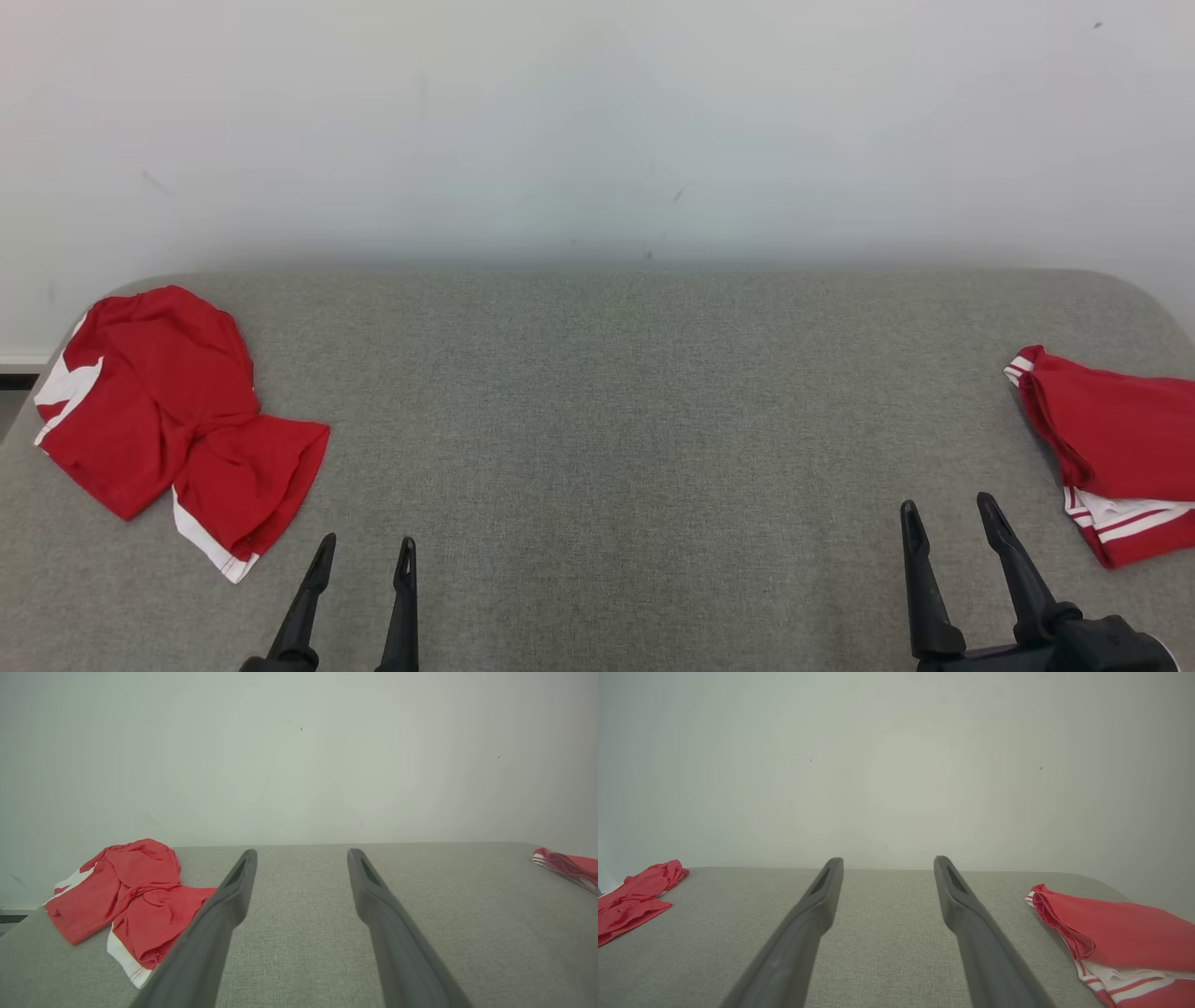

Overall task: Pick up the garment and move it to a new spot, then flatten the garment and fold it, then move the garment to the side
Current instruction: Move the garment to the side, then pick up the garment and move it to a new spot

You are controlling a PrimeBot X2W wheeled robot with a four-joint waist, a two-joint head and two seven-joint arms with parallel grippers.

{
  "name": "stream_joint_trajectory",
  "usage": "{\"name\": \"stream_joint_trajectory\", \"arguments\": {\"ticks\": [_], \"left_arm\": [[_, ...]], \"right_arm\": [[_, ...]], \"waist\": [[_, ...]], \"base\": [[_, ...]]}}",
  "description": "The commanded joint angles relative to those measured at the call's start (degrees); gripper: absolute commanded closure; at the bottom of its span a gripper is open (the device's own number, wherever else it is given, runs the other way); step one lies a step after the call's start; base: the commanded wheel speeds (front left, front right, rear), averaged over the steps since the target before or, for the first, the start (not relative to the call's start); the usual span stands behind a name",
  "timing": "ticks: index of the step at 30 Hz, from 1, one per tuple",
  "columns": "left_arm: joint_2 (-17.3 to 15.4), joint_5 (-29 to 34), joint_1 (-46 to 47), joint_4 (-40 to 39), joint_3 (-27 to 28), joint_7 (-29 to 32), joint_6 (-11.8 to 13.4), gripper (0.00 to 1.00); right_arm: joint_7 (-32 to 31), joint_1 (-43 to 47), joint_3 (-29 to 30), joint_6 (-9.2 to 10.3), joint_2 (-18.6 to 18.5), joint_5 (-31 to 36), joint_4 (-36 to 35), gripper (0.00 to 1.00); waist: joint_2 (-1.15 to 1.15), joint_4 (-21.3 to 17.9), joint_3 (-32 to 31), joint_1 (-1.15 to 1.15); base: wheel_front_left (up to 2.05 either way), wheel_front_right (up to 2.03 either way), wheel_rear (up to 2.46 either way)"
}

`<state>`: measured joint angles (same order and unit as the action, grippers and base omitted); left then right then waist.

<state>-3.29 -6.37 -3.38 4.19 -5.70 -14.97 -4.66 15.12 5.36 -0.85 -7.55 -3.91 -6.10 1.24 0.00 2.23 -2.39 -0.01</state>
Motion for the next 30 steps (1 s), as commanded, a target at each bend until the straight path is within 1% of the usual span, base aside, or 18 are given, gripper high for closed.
{"name": "stream_joint_trajectory", "arguments": {"ticks": [1, 13, 21, 27, 30], "left_arm": [[0.2, 0.4, -0.6, 0.2, 0.2, -0.3, -0.2, 0.00], [0.4, 0.9, -0.5, 0.9, 0.4, -0.3, -0.7, 0.00], [0.4, 1.2, -0.4, 1.1, 0.4, -0.3, -1.0, 0.00], [0.4, 1.4, 0.2, 0.5, 0.0, -0.3, -1.2, 0.00], [0.4, 0.7, 0.2, -0.3, -0.4, -0.3, -0.8, 0.00]], "right_arm": [[0.0, 0.5, 0.1, 0.11, 0.3, 0.2, -0.2, 0.00], [0.0, 0.6, 0.4, 0.11, 0.7, -0.3, -0.1, 0.00], [0.0, -0.2, -0.4, 0.11, 0.4, -0.4, 0.4, 0.00], [0.0, -0.2, -1.3, 0.11, 0.6, -0.5, -0.1, 0.00], [0.0, -0.2, -2.3, 0.11, 0.6, -0.9, -0.3, 0.00]], "waist": [[0.00, 0.0, -0.1, 0.01], [0.00, 0.1, -0.1, 0.01], [0.00, 0.6, -0.1, 0.01], [0.00, 2.4, 0.4, 0.01], [0.00, 4.3, 0.7, 0.01]], "base": [[0.00, 0.00, 0.00], [0.00, 0.00, 0.00], [0.00, 0.00, 0.00], [0.00, 0.00, 0.00], [0.00, 0.00, 0.00]]}}
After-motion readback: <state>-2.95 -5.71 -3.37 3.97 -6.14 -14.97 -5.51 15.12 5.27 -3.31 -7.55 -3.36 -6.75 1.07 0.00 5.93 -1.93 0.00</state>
